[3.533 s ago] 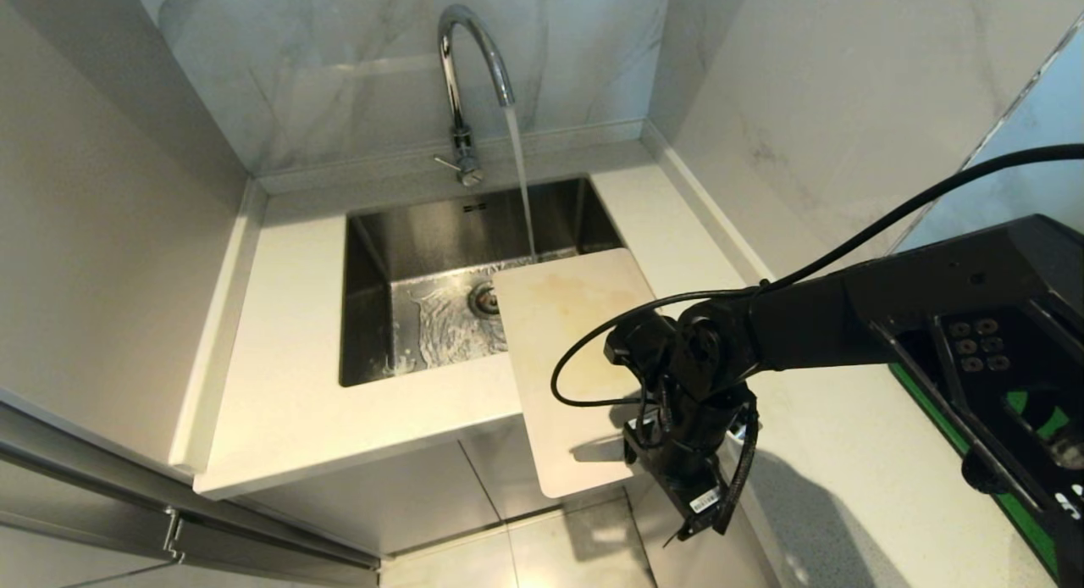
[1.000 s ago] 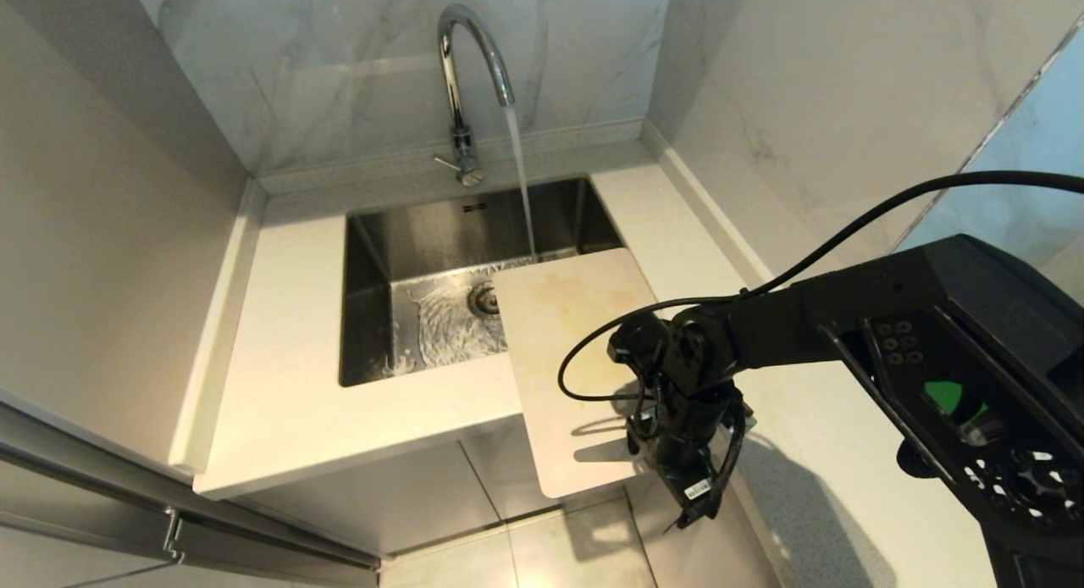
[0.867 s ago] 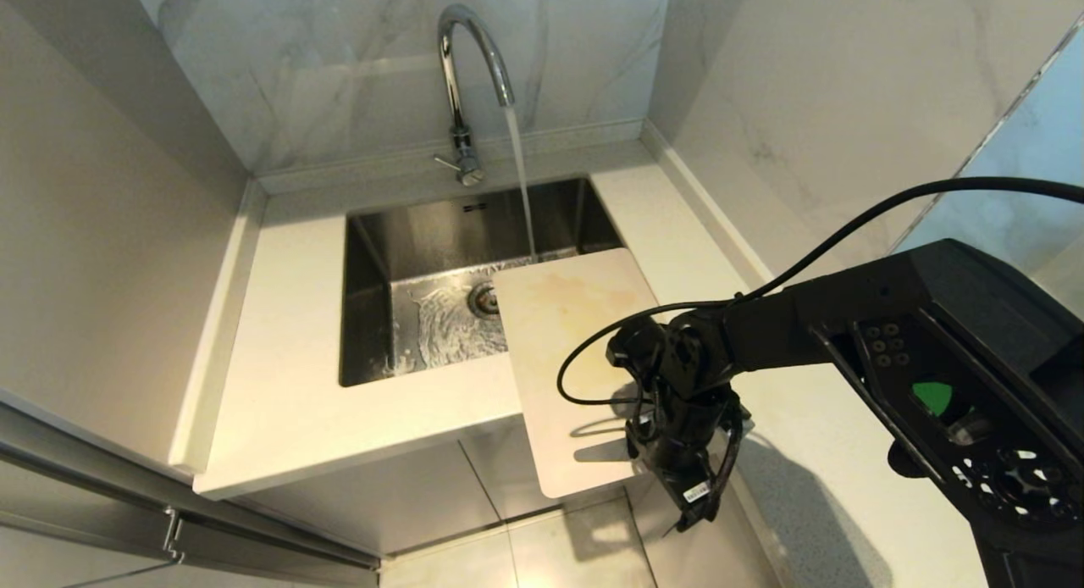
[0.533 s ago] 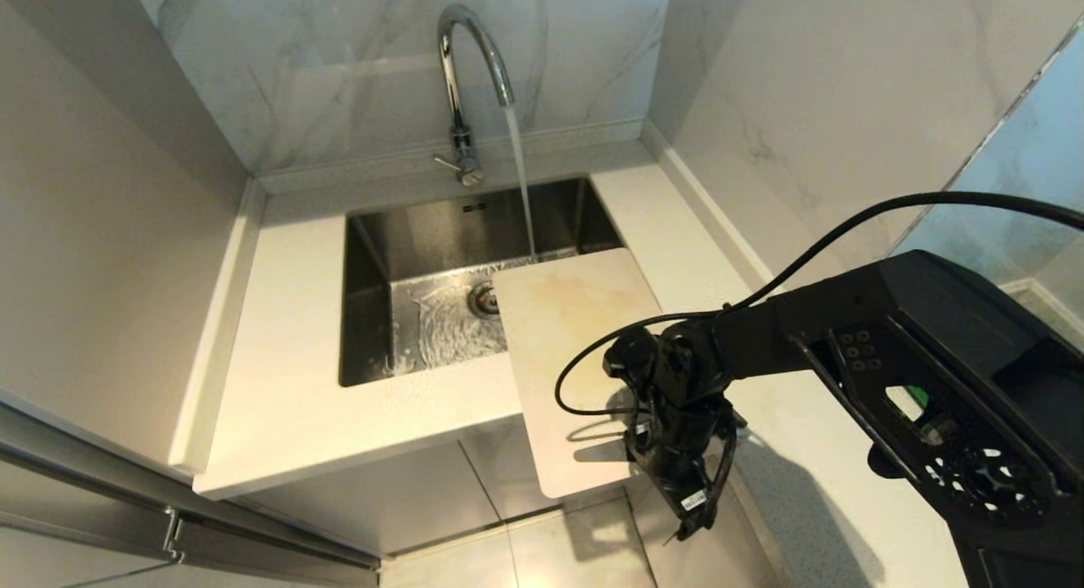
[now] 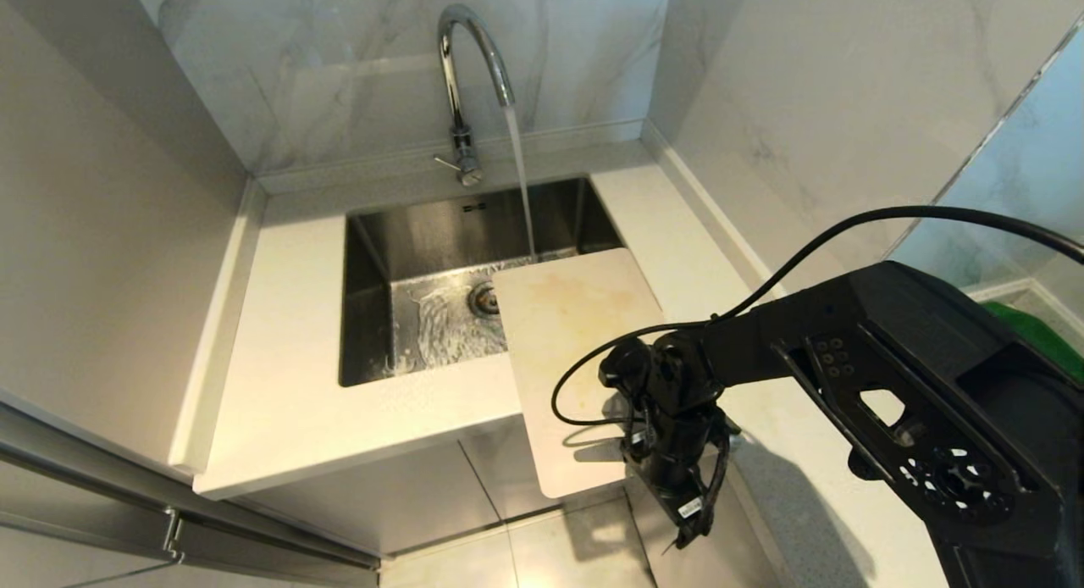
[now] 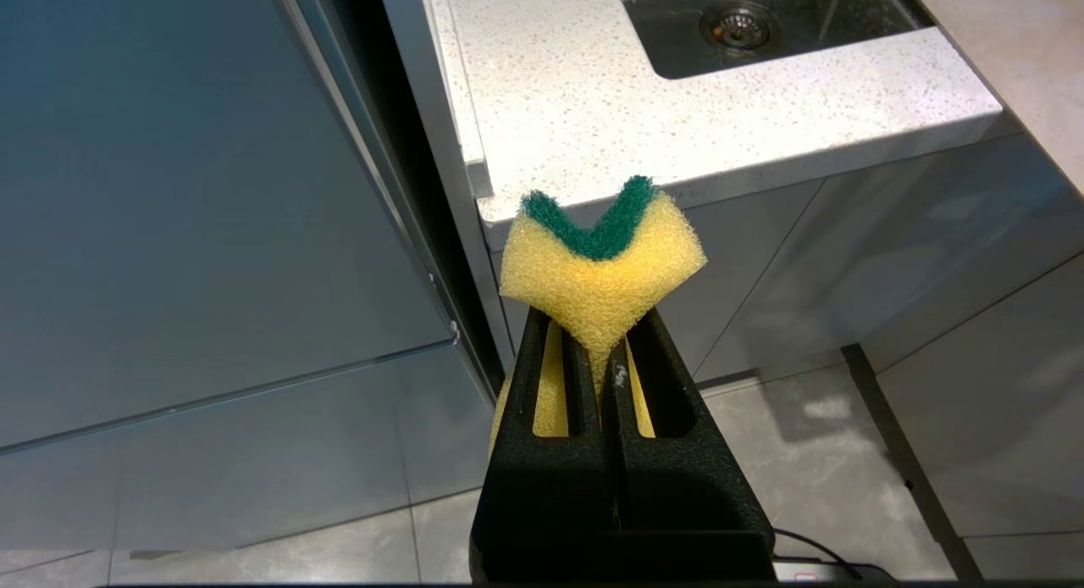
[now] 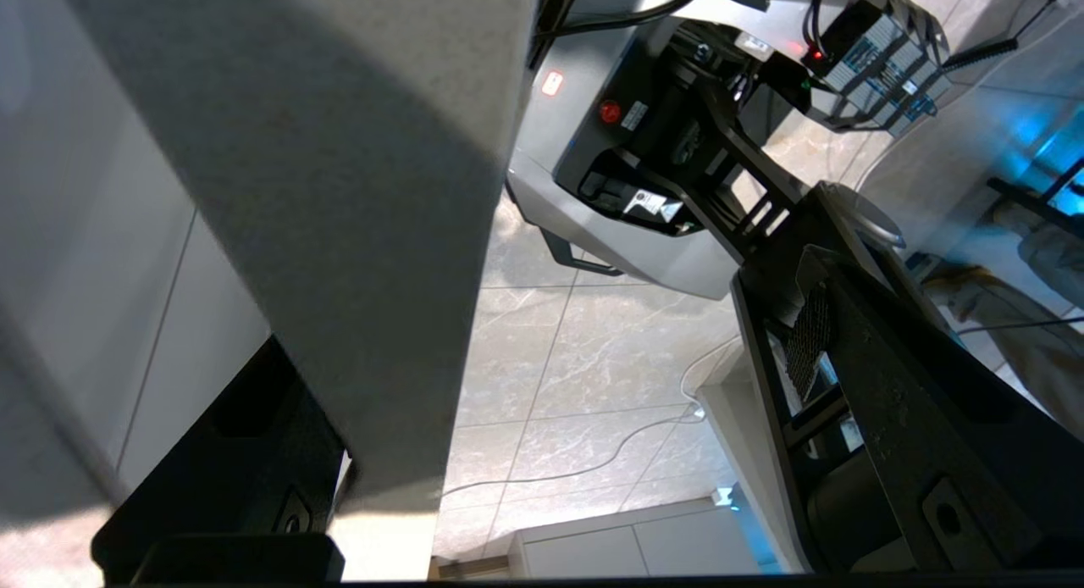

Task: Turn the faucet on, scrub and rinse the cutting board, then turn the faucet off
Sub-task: Pick up the cutting board

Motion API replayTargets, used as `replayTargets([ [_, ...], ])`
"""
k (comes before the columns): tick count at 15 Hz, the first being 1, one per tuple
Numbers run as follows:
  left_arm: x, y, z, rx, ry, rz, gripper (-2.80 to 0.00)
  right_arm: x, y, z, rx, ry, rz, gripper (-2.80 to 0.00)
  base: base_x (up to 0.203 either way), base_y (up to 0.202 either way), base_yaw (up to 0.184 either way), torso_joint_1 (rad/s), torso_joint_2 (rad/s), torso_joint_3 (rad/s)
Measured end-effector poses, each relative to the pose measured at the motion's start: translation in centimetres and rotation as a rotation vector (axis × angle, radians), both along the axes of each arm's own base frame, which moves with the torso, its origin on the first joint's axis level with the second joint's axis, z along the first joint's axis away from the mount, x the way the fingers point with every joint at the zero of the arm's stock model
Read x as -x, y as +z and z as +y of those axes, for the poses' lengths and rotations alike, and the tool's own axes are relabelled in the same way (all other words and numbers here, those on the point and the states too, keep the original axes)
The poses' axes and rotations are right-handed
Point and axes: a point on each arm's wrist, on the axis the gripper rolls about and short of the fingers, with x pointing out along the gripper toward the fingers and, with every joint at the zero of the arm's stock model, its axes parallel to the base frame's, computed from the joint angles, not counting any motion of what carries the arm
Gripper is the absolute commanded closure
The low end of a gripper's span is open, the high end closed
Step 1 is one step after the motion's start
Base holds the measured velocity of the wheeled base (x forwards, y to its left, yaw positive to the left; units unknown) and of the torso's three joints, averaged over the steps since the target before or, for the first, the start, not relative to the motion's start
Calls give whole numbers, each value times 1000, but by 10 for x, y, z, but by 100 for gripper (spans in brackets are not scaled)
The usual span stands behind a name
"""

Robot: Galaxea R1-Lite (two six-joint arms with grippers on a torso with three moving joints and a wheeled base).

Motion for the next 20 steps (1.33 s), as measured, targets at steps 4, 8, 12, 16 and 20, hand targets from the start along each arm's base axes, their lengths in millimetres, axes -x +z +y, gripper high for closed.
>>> replayTargets([
  [4, 0, 0, 0, 0, 0, 0, 0, -4, -3, 1, 3, -2, -3, -246, 0, 0, 0, 0, 0, 0],
  [8, 0, 0, 0, 0, 0, 0, 0, -11, -2, 4, 16, -5, -31, 0, 0, 0, 0, 0, 0, 0],
  [12, 0, 0, 0, 0, 0, 0, 0, -17, -5, 7, 12, -4, -40, 0, 0, 0, 0, 0, 0, 0],
  [16, 0, 0, 0, 0, 0, -1, 0, -20, -9, 9, 12, -2, -40, 0, 0, 0, 0, 0, 0, 0],
  [20, 0, 0, 0, 0, 0, 0, 0, -24, 0, 10, 0, 3, -69, 0, 0, 0, 0, 0, 0, 0],
])
